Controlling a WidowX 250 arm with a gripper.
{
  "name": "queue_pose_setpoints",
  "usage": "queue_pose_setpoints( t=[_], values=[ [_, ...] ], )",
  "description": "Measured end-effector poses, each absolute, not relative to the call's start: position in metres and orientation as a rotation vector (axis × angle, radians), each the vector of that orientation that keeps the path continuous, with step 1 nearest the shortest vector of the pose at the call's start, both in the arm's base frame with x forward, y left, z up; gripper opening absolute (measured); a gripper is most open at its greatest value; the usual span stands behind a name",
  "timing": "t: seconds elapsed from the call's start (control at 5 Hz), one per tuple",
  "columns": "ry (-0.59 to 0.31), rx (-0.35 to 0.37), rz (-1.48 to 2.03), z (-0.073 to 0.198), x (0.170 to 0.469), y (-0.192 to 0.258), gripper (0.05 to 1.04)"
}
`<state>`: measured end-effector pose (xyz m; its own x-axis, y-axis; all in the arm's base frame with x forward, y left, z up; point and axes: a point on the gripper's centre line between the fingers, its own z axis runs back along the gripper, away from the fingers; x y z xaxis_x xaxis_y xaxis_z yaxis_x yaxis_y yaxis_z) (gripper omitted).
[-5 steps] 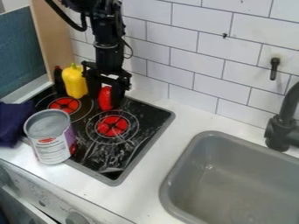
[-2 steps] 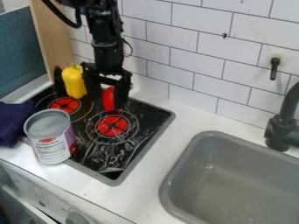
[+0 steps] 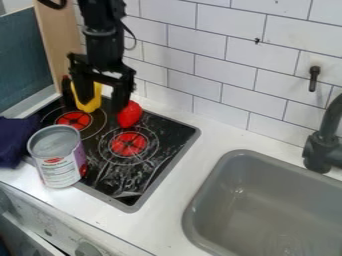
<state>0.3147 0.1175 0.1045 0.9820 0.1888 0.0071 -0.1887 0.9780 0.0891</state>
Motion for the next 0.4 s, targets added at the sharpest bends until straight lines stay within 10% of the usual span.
queue_pose_setpoints(
  t=[0.4],
  values=[
    [0.217, 0.101, 0.151, 0.119, 0.247, 0.100, 1.008]
  ],
)
